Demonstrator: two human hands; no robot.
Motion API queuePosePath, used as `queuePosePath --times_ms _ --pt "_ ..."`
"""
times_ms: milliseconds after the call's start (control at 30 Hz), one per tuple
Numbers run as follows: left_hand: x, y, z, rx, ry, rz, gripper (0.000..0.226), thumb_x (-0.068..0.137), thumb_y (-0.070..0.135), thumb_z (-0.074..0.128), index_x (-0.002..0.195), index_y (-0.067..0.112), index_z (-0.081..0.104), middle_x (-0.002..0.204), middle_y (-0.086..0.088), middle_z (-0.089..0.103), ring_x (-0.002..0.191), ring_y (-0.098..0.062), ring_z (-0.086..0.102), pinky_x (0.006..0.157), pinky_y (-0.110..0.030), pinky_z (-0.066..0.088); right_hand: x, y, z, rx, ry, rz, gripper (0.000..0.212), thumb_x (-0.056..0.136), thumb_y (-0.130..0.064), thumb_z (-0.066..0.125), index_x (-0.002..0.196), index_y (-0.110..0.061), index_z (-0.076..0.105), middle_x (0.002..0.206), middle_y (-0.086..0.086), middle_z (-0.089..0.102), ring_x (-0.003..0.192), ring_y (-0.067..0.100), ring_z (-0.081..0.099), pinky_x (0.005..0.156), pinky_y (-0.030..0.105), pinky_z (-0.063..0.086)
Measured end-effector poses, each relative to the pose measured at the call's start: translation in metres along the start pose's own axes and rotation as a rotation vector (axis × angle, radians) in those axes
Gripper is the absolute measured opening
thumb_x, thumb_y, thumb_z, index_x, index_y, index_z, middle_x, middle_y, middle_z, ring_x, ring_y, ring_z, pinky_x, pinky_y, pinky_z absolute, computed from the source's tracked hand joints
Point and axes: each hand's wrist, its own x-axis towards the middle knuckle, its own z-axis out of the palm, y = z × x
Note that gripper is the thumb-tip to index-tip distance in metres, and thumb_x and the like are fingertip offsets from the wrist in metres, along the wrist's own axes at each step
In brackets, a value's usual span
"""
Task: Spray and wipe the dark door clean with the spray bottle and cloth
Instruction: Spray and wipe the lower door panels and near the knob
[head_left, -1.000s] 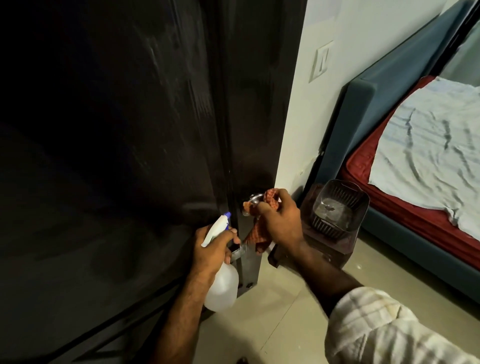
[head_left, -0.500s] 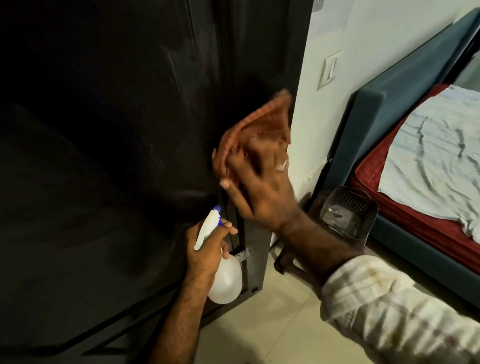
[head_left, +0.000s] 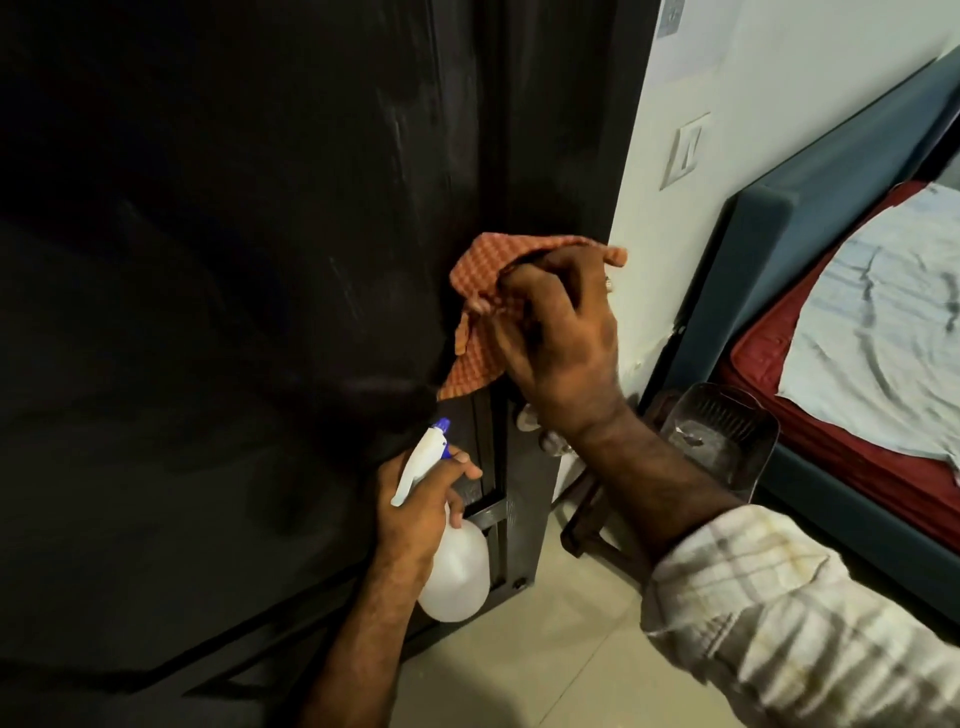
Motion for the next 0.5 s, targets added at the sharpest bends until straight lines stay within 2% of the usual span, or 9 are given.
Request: queuePosePath --times_ms 67,100,233,267,333,400,500 --pt "0.001 0.002 0.001 0.003 -0.007 -0.003 0.006 0.097 -0.002 0.066 0.094 -0.003 0.070 0.080 -0.011 0.077 0.041 -0.010 0.052 0.044 -0.023 0.047 -0.013 0.009 0.009 -0.061 -0.016 -0.020 0.030 0.098 -0.019 0.077 0.120 0.000 0.072 0.118 0.024 0.058 0.103 0.037 0.058 0.082 0.044 0.054" --pt "0.002 0.004 0.001 -0.003 -0.007 -0.004 0.005 0.096 -0.002 0.066 0.095 -0.004 0.070 0.081 -0.013 0.077 0.041 -0.010 0.051 0.044 -0.023 0.046 -0.032 0.018 0.012 -0.087 -0.075 -0.047 0.030 0.100 -0.022 0.075 0.120 0.000 0.074 0.118 0.026 0.059 0.104 0.040 0.059 0.082 0.048 0.055" --pt "0.003 0.005 -0.002 -0.014 -0.018 -0.001 0.005 0.094 -0.002 0.067 0.092 -0.004 0.071 0.083 -0.017 0.077 0.042 -0.013 0.049 0.045 -0.025 0.044 -0.115 0.051 0.009 -0.187 -0.555 -0.128 0.030 0.100 -0.031 0.063 0.124 -0.017 0.075 0.118 0.015 0.063 0.094 0.037 0.061 0.076 0.048 0.053" --pt "0.003 0.006 -0.002 -0.014 -0.023 -0.001 0.006 0.094 -0.002 0.067 0.090 -0.002 0.071 0.082 -0.016 0.076 0.042 -0.013 0.049 0.045 -0.025 0.044 -0.117 0.052 0.008 -0.213 -0.610 -0.140 0.029 0.098 -0.031 0.064 0.123 -0.020 0.075 0.117 0.012 0.064 0.094 0.036 0.060 0.078 0.047 0.052" --pt "0.004 0.008 -0.002 -0.013 -0.025 -0.010 0.010 0.094 -0.002 0.068 0.087 0.004 0.071 0.080 -0.014 0.076 0.042 -0.012 0.050 0.044 -0.025 0.044 -0.094 0.044 0.007 -0.204 -0.557 -0.149 0.022 0.097 -0.028 0.065 0.114 -0.020 0.076 0.112 0.009 0.065 0.092 0.033 0.057 0.075 0.043 0.048" --pt "0.006 0.009 -0.002 -0.019 -0.029 -0.015 0.009 0.095 -0.002 0.067 0.089 0.004 0.071 0.081 -0.015 0.076 0.042 -0.013 0.049 0.043 -0.025 0.043 -0.055 0.028 0.007 -0.194 -0.411 -0.166 0.015 0.096 -0.023 0.069 0.107 -0.014 0.074 0.107 0.010 0.065 0.089 0.033 0.056 0.071 0.042 0.045" --pt "0.013 0.011 -0.001 0.003 -0.028 -0.020 0.006 0.096 0.003 0.068 0.101 0.000 0.071 0.085 -0.014 0.078 0.043 -0.013 0.050 0.045 -0.025 0.047 -0.011 0.012 0.009 -0.136 -0.177 -0.048 0.024 0.098 -0.024 0.073 0.112 -0.005 0.071 0.110 0.015 0.065 0.095 0.030 0.058 0.078 0.038 0.049"
